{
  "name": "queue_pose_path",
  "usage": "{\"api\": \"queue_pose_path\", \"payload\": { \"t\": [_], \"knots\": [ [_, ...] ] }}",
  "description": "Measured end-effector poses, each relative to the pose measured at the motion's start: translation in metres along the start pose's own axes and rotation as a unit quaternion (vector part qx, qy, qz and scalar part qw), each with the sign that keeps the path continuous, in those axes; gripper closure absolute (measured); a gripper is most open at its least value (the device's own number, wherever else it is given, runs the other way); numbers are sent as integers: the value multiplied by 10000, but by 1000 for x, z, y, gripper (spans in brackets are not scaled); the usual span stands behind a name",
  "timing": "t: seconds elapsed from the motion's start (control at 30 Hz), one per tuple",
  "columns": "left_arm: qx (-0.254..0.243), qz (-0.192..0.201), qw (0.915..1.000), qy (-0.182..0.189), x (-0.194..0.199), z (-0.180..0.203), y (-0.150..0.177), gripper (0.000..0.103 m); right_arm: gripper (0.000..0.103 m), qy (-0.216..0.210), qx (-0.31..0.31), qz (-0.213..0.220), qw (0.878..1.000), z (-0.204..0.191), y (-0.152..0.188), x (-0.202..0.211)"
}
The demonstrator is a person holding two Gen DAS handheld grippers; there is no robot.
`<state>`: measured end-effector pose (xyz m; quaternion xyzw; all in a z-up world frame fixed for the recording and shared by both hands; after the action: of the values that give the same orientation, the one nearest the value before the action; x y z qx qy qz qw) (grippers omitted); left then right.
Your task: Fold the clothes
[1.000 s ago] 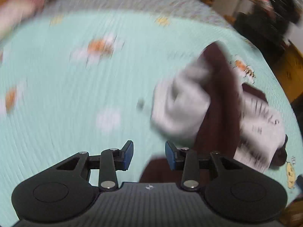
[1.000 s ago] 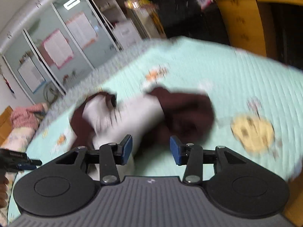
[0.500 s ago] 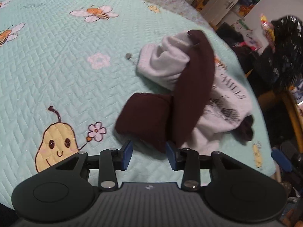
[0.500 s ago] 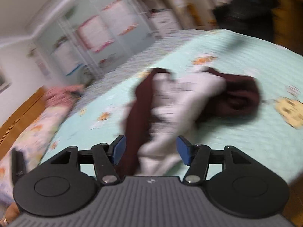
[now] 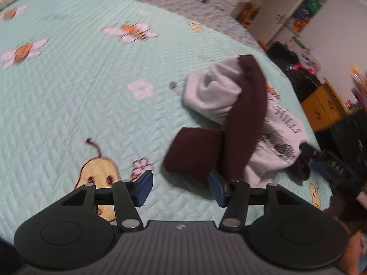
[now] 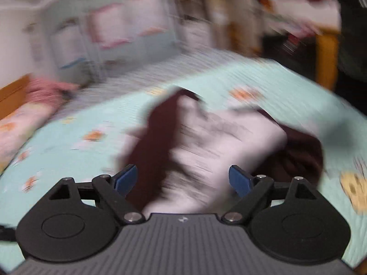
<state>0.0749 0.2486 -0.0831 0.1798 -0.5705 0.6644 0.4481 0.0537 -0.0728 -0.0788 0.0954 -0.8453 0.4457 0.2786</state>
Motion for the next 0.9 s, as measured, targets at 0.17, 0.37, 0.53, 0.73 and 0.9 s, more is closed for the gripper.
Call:
{"api": "queue_pose_path", "payload": {
  "t": [0.17, 0.37, 0.53, 0.73, 0.9],
  "knots": [
    [7, -97, 9999, -104, -12, -3, 3, 46, 16, -71, -208, -547, 9983, 19, 19, -31],
    [-481, -256, 9985, 21, -21, 23, 10, 46, 16, -157, -212, -808, 9964, 13, 28, -50],
    [-537, -454, 9975, 3, -30, 31, 17, 46, 77, -228, -347, -853, 9955, 22, 32, -53],
    [-426, -551, 9975, -94, -35, 27, 21, 46, 97, -314, -467, -356, 9978, 47, 25, -19],
    [-414, -562, 9975, -120, -37, 27, 23, 46, 97, 150, -339, -386, 9986, 69, 36, 0]
  ]
}}
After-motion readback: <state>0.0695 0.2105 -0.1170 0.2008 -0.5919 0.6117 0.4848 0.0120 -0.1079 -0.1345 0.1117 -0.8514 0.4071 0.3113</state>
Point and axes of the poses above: each gripper's, at about its wrist camera, not at the fingertips, and x roughly against the way its jaws point, z to its right, y to its underside, the point moved 5 cm from there along -x, roughly the way its jaws point, and after that the axes turned 13 degrees about -x, right-handed, at the moved point
